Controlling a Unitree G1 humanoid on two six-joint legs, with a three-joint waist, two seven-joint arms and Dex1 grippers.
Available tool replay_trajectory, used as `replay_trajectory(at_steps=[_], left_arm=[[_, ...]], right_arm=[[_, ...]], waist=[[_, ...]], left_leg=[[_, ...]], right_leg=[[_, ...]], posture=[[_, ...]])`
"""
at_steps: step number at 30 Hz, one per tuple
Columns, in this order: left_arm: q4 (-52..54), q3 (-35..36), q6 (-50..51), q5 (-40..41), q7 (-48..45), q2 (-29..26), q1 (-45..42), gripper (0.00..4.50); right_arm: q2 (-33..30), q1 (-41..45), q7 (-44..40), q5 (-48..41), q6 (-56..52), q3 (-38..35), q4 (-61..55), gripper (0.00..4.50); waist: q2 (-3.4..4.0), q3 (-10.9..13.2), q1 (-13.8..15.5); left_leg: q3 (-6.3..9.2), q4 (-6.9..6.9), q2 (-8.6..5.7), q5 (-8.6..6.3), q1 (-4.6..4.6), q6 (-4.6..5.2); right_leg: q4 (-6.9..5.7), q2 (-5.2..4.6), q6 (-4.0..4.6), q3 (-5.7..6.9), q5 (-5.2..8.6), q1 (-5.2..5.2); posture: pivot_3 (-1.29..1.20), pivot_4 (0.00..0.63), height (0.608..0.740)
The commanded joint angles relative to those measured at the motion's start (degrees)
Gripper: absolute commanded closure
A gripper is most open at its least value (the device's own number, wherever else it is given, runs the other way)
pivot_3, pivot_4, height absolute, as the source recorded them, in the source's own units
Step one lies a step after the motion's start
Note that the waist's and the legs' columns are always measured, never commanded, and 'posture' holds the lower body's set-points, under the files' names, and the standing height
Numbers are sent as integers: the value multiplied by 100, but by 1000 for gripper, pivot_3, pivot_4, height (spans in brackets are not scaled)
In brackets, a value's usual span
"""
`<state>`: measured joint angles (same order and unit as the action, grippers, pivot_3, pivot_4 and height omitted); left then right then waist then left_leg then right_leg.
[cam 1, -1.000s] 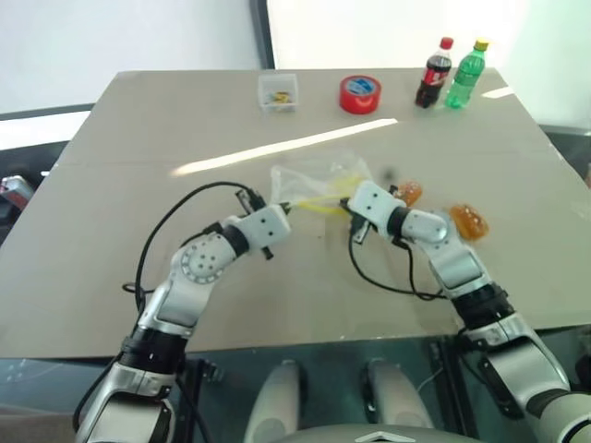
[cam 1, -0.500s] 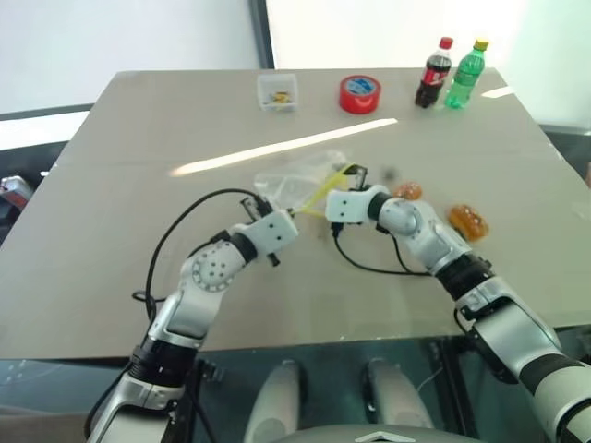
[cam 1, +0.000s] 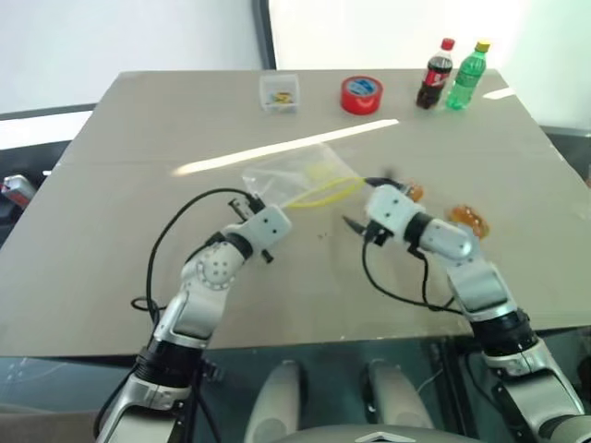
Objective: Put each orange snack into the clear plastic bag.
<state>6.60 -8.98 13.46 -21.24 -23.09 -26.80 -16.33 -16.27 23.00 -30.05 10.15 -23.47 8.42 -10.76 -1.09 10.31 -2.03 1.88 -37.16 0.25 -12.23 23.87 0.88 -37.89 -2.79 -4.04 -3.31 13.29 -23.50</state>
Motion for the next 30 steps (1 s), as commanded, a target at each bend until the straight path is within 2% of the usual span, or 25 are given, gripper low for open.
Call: replay_trajectory(at_steps=[1, 4, 9, 13, 19, 25, 30], left_arm=[[138, 75, -32, -4, 100, 15, -121, 4500], [71, 41, -45, 2, 100, 31, -208, 4500], [-31, -25, -171, -50, 78, -37, -293, 4500], [-64, -7, -186, -37, 88, -55, -306, 4500], [-37, -16, -174, -55, 109, -50, -296, 4500], [-12, -16, -151, -70, 116, -45, -300, 4500], [18, 25, -135, -66, 124, -64, -266, 4500]], right_arm=[[414, -83, 689, -39, -1072, -394, -540, 149], [907, -72, 1303, 42, -1767, -577, -596, 149], [1325, 206, 1967, 47, -2320, -795, -353, 149], [1605, 546, 2524, -3, -2319, -1068, 25, 149], [2034, 923, 2912, -414, -2351, -1461, 624, 149], [2042, 1124, 3140, -580, -1998, -1557, 1274, 149], [1910, 1092, 3179, -588, -1821, -1467, 1390, 149]], waist=[[0, 0, -13], [1, 0, -15], [1, 0, -14], [1, 0, -20], [1, 0, -31], [2, 0, -39], [2, 0, -48]], left_leg=[[-1, 0, 1, 0, 0, 0], [-2, 0, 1, 0, 0, 0], [-4, 0, -2, 0, 1, 0], [-3, 1, -2, 0, 0, 0], [-4, 5, -1, 0, 0, 0], [-4, 6, -1, 0, -1, 0], [-5, 6, -1, 0, -1, 0]], right_leg=[[0, 1, 0, -1, 0, -1], [-1, 1, 0, -1, 0, -2], [2, -1, 0, -2, 0, -2], [1, -1, 0, -2, 0, -2], [3, 0, 0, -2, 0, -3], [2, 0, 0, -2, 0, -3], [2, 0, 0, -4, 0, -3]], posture=[[0, 150, 740], [0, 150, 740], [0, 150, 740], [0, 150, 740], [0, 150, 740], [0, 150, 740], [0, 150, 740]])
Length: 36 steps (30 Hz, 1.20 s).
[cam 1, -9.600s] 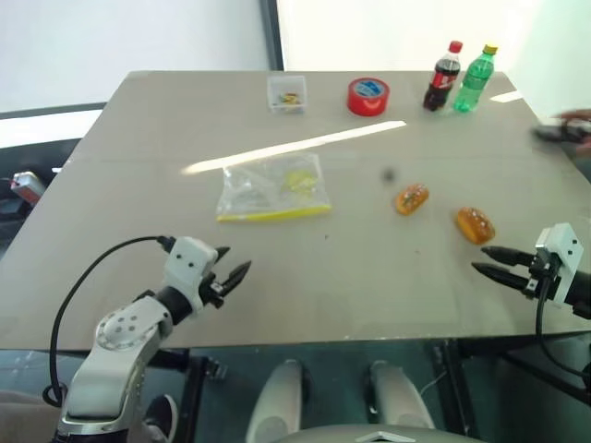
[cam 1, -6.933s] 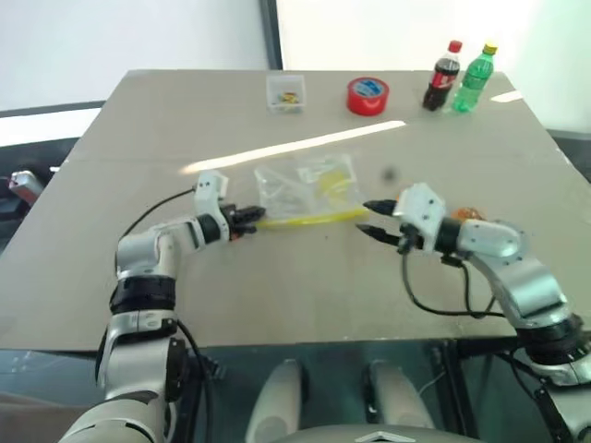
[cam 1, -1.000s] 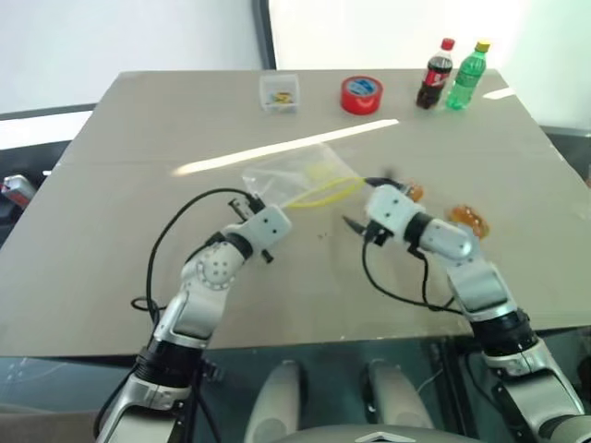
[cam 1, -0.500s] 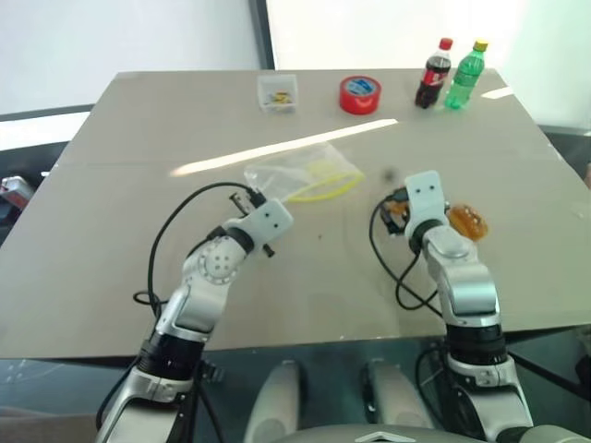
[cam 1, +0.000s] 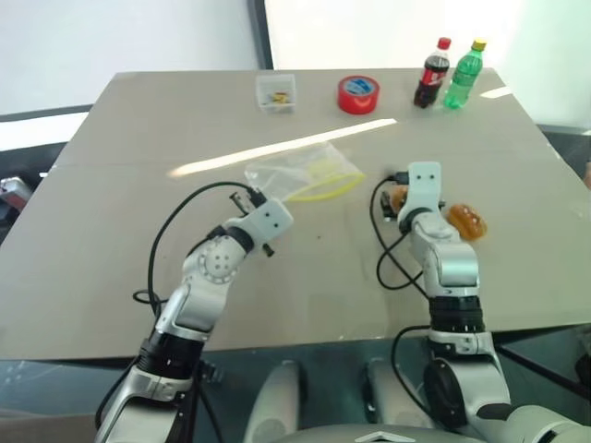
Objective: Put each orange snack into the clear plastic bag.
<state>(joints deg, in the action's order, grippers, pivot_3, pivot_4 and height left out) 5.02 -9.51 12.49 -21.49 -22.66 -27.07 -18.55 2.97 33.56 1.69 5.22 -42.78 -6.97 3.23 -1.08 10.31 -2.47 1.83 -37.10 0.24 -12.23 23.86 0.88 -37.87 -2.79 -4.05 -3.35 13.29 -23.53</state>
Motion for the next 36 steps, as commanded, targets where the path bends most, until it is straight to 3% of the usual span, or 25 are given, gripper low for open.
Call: replay_trajectory(at_steps=[1, 12, 19, 20, 26, 32, 36], left_arm=[[178, 75, -37, -43, 84, -34, -38, 4500], [142, -2, -41, -44, 90, 27, -53, 4500], [150, -20, -30, -48, 86, 66, -60, 4500], [152, -23, -28, -51, 86, 68, -56, 4500], [163, 1, -24, -60, 86, 61, -33, 4500], [197, 18, -17, -46, 87, 71, -26, 4500], [177, 3, -32, -41, 87, 92, -50, 4500]], right_arm=[[-39, 18, -14, -100, 110, 101, -14, 149], [-463, -118, -278, -13, 392, 594, -145, 149], [-485, -155, -282, -83, 314, 628, -135, 3427], [-501, -160, -299, -74, 325, 659, -134, 3660], [-691, -177, -637, -129, 564, 855, -344, 3660], [-946, -186, -2260, -1156, 523, 1180, -1195, 3660], [-1028, -159, -2647, -1474, 277, 1378, -1498, 3660]], waist=[[0, 0, -6], [0, 0, -4], [0, 0, -4], [0, 0, -4], [0, 0, -4], [2, 2, -3], [2, 2, 7]], left_leg=[[0, 0, 0, 0, 0, 0], [-2, 3, 2, 0, 0, 0], [-2, 3, 2, 0, 0, 0], [-2, 3, 3, 0, 0, 0], [-2, 4, 3, 0, 0, 0], [-1, 5, 3, 0, 2, 0], [2, 5, 4, 0, 2, 0]], right_leg=[[0, 0, 0, 0, 0, 0], [1, 2, 0, -2, 0, -3], [1, 2, 0, -2, 0, -3], [1, 3, 0, -2, 0, -3], [2, 2, 0, -3, 0, -3], [4, 3, -1, -2, 1, -3], [6, 3, -1, 1, 1, -2]], posture=[[0, 150, 740], [0, 150, 740], [0, 150, 740], [0, 150, 740], [0, 150, 740], [0, 150, 740], [0, 150, 740]])
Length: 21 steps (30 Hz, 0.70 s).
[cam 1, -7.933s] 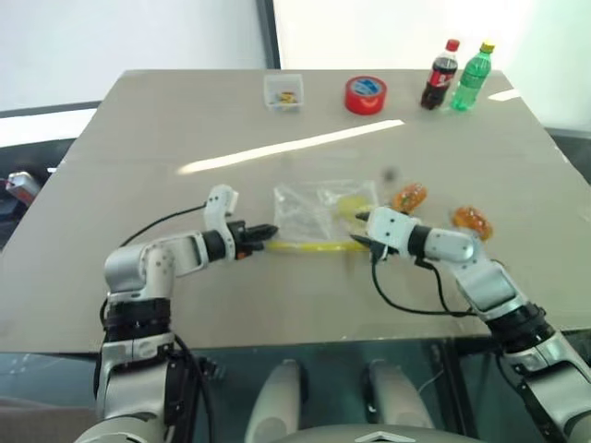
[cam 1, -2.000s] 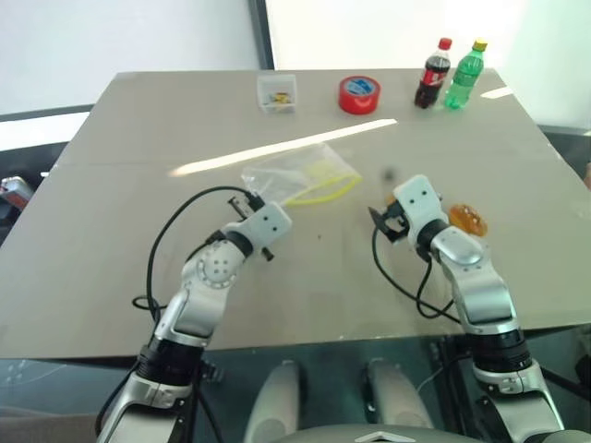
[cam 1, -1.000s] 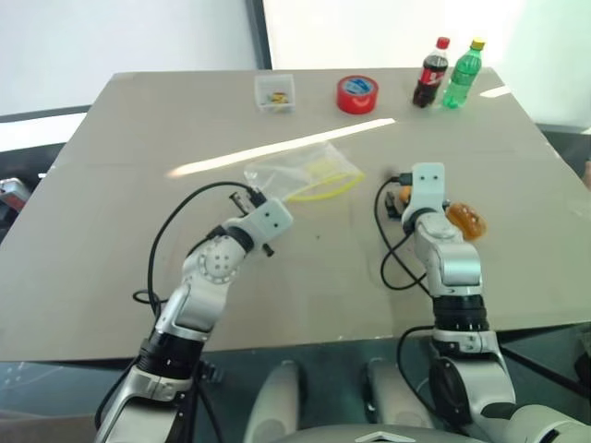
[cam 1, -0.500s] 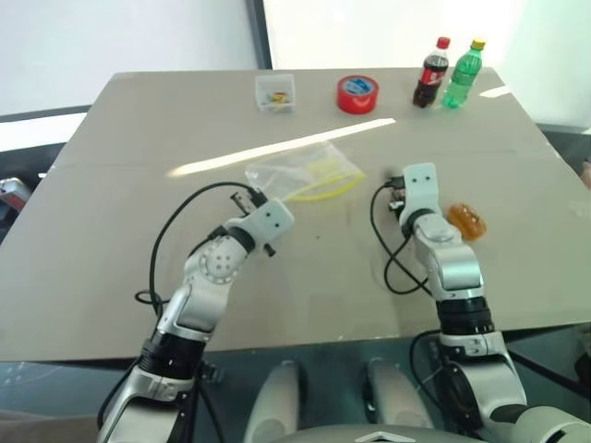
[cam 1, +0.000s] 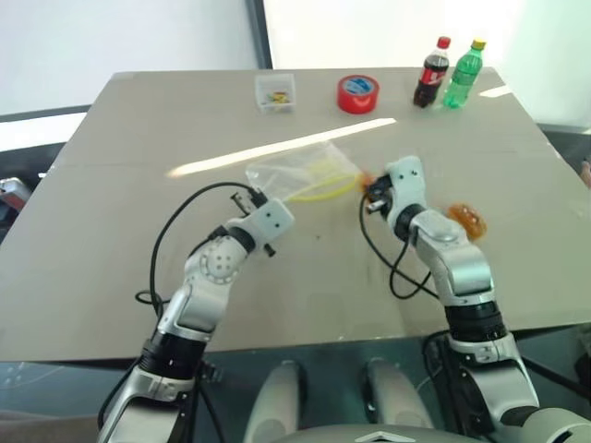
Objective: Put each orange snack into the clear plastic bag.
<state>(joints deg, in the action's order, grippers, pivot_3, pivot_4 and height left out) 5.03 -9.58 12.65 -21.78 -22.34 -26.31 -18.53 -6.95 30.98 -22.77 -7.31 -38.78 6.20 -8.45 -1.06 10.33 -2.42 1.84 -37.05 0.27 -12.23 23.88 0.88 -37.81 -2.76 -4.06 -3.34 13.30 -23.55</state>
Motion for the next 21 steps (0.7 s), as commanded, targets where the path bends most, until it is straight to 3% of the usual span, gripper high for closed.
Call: replay_trajectory(at_steps=[1, 14, 21], left_arm=[[174, 8, -50, -8, 59, 31, -66, 4500], [539, -15, -182, 173, 10, 305, -2, 4500], [648, -115, -443, 314, -220, 244, 136, 4500]], right_arm=[[-13, 112, -202, -262, -174, 71, -322, 3660], [242, 284, 160, -381, -424, -58, 195, 3660], [796, 518, 593, -1023, -736, -928, 425, 3660]], waist=[[0, 0, 3], [0, 0, 13], [0, 0, 11]], left_leg=[[0, 0, 0, 0, 0, 0], [0, 0, -1, 0, 3, 0], [0, 1, 0, 0, 3, 0]], right_leg=[[0, 0, 0, 0, 0, 0], [2, -1, 0, 1, 0, -1], [4, -2, 1, 0, 0, -1]], posture=[[0, 150, 740], [0, 150, 740], [0, 150, 740]])
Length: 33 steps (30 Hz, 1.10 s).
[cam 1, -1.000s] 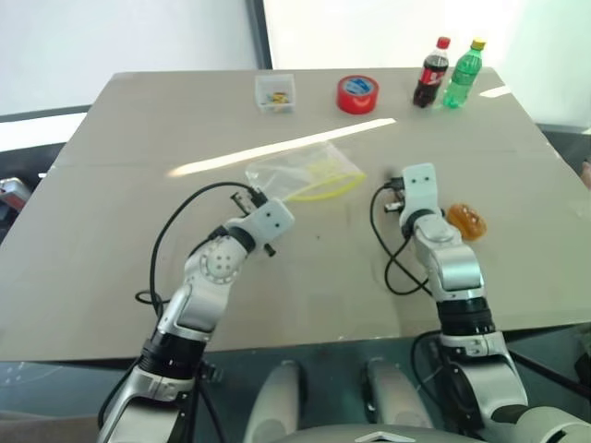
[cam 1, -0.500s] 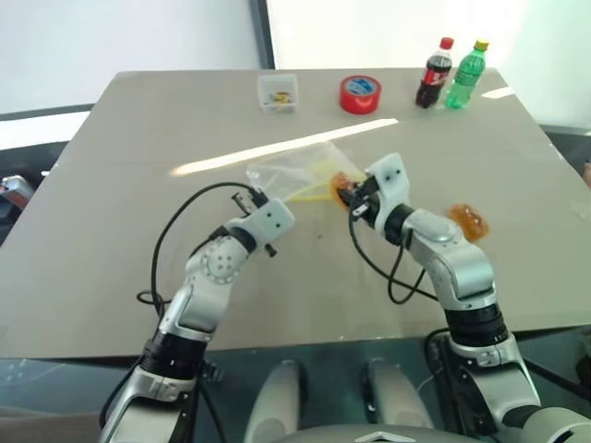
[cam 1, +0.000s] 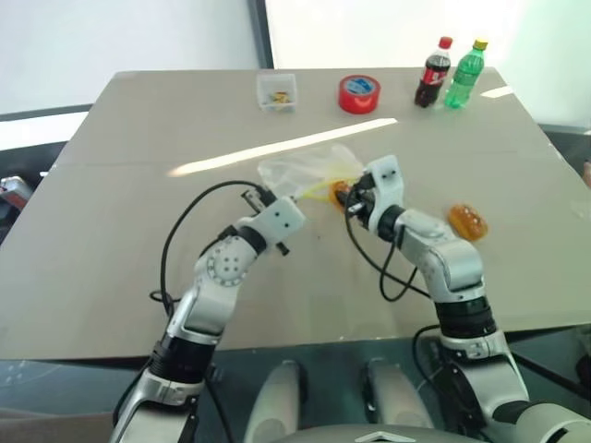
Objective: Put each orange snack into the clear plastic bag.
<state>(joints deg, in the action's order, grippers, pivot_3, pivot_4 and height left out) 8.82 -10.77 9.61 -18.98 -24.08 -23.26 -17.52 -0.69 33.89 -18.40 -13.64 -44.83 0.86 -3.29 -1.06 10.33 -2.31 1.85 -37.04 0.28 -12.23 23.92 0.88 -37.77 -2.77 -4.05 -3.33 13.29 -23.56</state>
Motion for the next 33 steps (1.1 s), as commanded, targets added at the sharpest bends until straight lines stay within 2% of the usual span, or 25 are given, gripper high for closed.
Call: replay_trajectory(at_steps=[1, 4, 7, 9, 13, 14, 15, 17, 19, 21, 24, 27, 30, 33], left_arm=[[252, 8, -172, 48, -64, -88, 37, 4500], [226, -22, -403, 167, -190, -148, 6, 4500], [286, -93, -577, 371, -382, -142, 25, 4500], [303, -137, -651, 446, -487, -149, 59, 4500], [223, -111, -659, 403, -455, -137, 56, 4500], [193, -97, -640, 377, -417, -122, 42, 4500], [159, -85, -585, 338, -362, -96, 18, 4500], [112, -75, -442, 250, -249, -39, -20, 4500], [103, -69, -302, 257, -186, 45, -35, 4500], [116, -53, -144, 267, -140, 127, -33, 4500], [111, -5, 27, 252, -56, 192, -50, 4500], [76, -7, 118, 235, 23, 228, -94, 4500], [37, -2, 208, 233, 92, 291, -170, 4500], [34, -23, 231, 235, 106, 307, -180, 4500]], right_arm=[[223, 270, 201, -503, -203, -521, -80, 3660], [246, 359, 279, -659, -286, -682, -2, 3660], [164, 379, 269, -554, -90, -546, 197, 3660], [-11, 398, 256, -135, 436, -213, 480, 3660], [-47, 550, 353, 76, 872, -118, 961, 3660], [-86, 573, 341, 145, 959, -74, 1034, 3043], [-110, 578, 341, 206, 1083, -43, 1074, 2750], [-111, 549, 371, 269, 1265, -24, 1072, 1827], [-283, 424, 185, 421, 1362, 212, 857, 678], [-668, 104, -456, 359, 1210, 629, 265, 196], [-1140, -363, -1043, -69, 670, 753, -647, 196], [-1495, -726, -1356, -520, 220, 604, -1444, 196], [-2142, -1249, -1814, -982, 59, 267, -2309, 196], [-2577, -1492, -1561, -839, 94, -200, -2324, 196]], waist=[[0, 0, -3], [0, 0, -5], [0, 0, -3], [1, 0, -7], [1, 1, -12], [1, 1, -13], [1, 1, -11], [1, 1, -10], [1, 1, -7], [1, 1, 3], [1, 1, 14], [1, 1, 10], [1, 1, 18], [-1, 0, 28]], left_leg=[[0, 0, 0, 0, 0, 0], [1, 2, 0, 0, 0, 0], [-1, 3, 0, 0, 0, 0], [-3, 4, -1, 0, 0, 0], [-15, 9, -1, 0, 0, 0], [-16, 10, -1, 0, 0, 0], [-16, 11, -1, 0, 0, 0], [-18, 11, 0, 0, 0, 0], [-17, 12, -1, 0, 1, 0], [-17, 13, -2, 0, 2, 0], [-11, 14, -4, 0, 11, 1], [6, 14, -3, 0, 12, 1], [8, 13, -3, 0, 9, 1], [6, 9, -3, 0, 9, 1]], right_leg=[[0, 0, 0, 0, 0, 0], [0, 1, 0, 1, 0, -1], [3, 0, 0, 1, 0, 0], [5, 0, 0, 0, 0, 0], [7, 1, 0, 0, 0, -2], [7, 2, 0, 0, 0, -3], [7, 2, 0, 0, 0, -3], [8, 2, 0, 0, 0, -3], [11, 1, 0, -1, 0, -3], [12, 1, 0, -1, 0, -2], [23, 0, -1, 7, 1, -2], [23, -1, -1, 7, 1, -2], [19, 0, -2, 8, 2, -1], [21, -1, -3, 11, 2, 4]], posture=[[0, 150, 740], [0, 150, 740], [0, 150, 740], [0, 150, 740], [0, 150, 740], [0, 150, 740], [0, 150, 740], [0, 150, 740], [0, 150, 740], [0, 150, 740], [0, 150, 740], [0, 150, 740], [0, 150, 740], [0, 150, 740]])
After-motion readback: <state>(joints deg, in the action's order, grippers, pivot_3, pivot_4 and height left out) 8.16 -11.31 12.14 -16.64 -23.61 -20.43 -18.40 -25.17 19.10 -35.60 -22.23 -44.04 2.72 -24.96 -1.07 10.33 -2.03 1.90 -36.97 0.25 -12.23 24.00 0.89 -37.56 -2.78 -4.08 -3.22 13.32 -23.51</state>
